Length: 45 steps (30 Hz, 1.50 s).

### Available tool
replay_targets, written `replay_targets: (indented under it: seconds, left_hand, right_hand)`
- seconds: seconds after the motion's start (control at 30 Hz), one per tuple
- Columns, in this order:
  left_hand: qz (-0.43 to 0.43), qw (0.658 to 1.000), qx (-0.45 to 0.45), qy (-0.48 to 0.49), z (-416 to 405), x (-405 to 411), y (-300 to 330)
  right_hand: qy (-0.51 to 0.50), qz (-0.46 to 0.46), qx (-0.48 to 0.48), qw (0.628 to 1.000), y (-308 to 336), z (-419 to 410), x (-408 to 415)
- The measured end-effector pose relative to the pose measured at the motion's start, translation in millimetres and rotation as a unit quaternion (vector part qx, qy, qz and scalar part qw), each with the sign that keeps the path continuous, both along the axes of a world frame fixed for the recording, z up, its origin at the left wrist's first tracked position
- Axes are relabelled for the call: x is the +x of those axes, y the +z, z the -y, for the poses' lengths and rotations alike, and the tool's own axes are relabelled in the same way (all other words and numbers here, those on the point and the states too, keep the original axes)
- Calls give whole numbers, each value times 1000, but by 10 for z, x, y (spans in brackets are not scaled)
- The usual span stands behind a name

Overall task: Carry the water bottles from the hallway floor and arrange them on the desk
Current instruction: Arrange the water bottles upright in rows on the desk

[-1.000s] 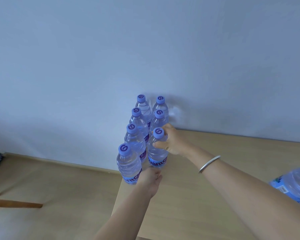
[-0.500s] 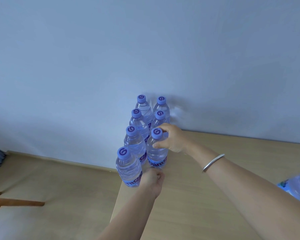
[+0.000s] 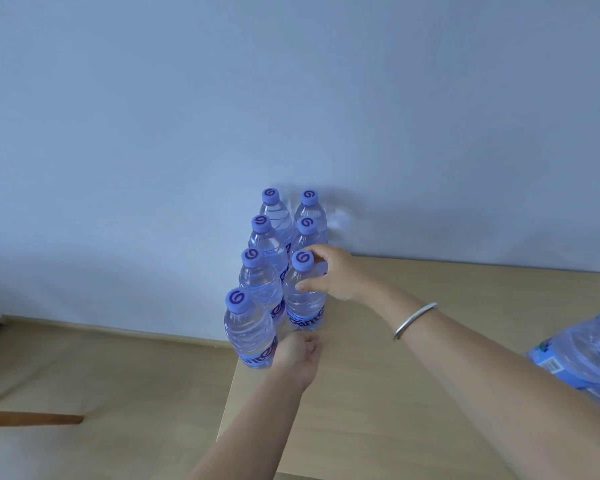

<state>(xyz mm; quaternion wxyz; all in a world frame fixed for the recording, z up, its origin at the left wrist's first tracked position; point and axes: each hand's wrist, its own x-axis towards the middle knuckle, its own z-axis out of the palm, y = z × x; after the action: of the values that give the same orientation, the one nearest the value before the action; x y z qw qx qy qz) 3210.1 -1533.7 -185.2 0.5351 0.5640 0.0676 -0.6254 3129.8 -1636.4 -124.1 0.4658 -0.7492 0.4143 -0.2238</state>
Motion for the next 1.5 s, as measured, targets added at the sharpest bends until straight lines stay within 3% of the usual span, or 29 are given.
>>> replay_targets:
  seconds: [0.23,0.47,0.57,0.7,0.77,0.83,0.93,1.0,1.13,1.27,1.4,1.5]
  left_hand:
    - [6,989,11,-149,-99,-378,24]
    - [73,943,-38,-321,7,-976,147]
    - [87,919,-51,-381,43,-1264,186]
    - [124,869,-80,-472,62,-1621,289]
    - [150,840,-96,-512,70,-1761,332]
    - [164,819,-109,-538,77,-1865,360]
    - [182,797,-116,-563,65,-1965,375]
    - [192,788,-116,-573,42,-1986,383]
    - [209,782,-113,-576,42,-1912,391]
    - [212,784,-110,-573,38,-1741,367]
    - [200,793,-91,-567,4,-1554,312]
    - [181,815,-67,-546,-87,-1425,243]
  right_hand:
    - [-155,-10,-29,987,46,-192,-674]
    - [-323,-44,-79,942,85,-564,-1478]
    - [-398,-103,-154,898,150,-753,-1822]
    - [-517,-243,-244,783,286,-907,-2279]
    - [-555,-292,-229,745,343,-921,-2507]
    - [-594,-263,-146,746,371,-888,-2677]
    - [-639,-132,1,758,344,-838,-2788]
    - [-646,-81,36,759,266,-842,-2794]
    - [-664,-60,20,745,128,-857,-2758]
    - [-643,-145,-6,752,59,-858,-2683]
    - [-618,-133,-51,773,44,-877,-2543]
    - [-576,-73,-59,812,169,-888,-2445]
